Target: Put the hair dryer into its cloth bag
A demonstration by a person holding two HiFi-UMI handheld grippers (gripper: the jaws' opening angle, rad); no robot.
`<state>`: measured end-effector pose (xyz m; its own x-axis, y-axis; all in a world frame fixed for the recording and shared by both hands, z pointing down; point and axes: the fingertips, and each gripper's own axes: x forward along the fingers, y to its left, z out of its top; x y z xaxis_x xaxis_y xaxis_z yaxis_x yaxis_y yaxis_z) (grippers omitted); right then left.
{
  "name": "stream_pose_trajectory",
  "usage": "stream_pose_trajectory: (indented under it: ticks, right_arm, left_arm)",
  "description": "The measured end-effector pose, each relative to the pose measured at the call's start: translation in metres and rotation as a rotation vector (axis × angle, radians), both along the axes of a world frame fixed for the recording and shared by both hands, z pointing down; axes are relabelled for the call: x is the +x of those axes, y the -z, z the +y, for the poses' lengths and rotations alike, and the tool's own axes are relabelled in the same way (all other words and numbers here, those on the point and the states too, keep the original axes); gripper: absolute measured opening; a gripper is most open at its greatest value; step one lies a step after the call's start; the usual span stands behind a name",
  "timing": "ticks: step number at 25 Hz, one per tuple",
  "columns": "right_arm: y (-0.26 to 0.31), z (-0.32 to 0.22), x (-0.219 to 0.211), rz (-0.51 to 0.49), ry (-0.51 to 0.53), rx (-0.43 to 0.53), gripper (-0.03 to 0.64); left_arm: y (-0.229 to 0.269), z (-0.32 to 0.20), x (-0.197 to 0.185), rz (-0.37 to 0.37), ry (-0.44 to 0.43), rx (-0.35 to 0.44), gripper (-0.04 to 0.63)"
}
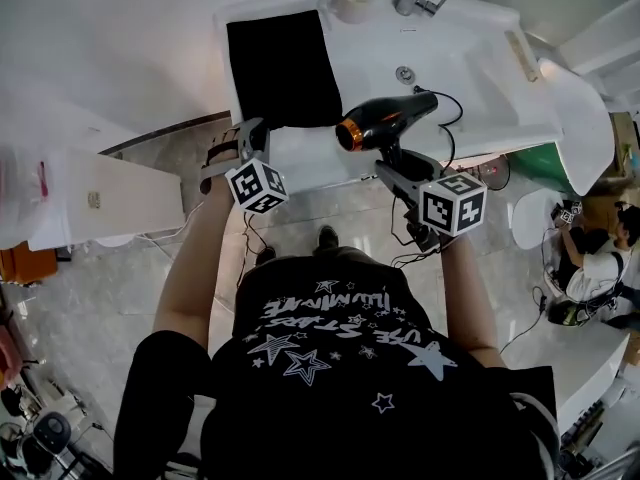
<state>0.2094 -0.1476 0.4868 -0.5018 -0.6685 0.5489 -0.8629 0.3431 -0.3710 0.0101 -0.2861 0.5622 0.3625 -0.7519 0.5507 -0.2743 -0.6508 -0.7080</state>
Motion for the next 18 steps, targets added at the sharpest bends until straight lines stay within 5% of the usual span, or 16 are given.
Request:
stream_pose_trajectory:
  ticks: [7,11,18]
  right_arm:
    - [0.001,0.003,0.001,0.001,0.090,0.012,0.204]
    - [0.004,0.014,-0.012,0.006,0.225,0.028,0.204]
    - [0.002,0.028,-0.040,0.030,0.433,0.041,0.204]
  left_arm:
    - [0.016,-0.002,0.001,0.106,0.061,-0.086,0.032]
    - [0.026,-0.002,0.002,0.224,0.111,-0.192,0.031]
    - [0.043,-0.011,0.006,0.298,0.147,-0.279,0.031]
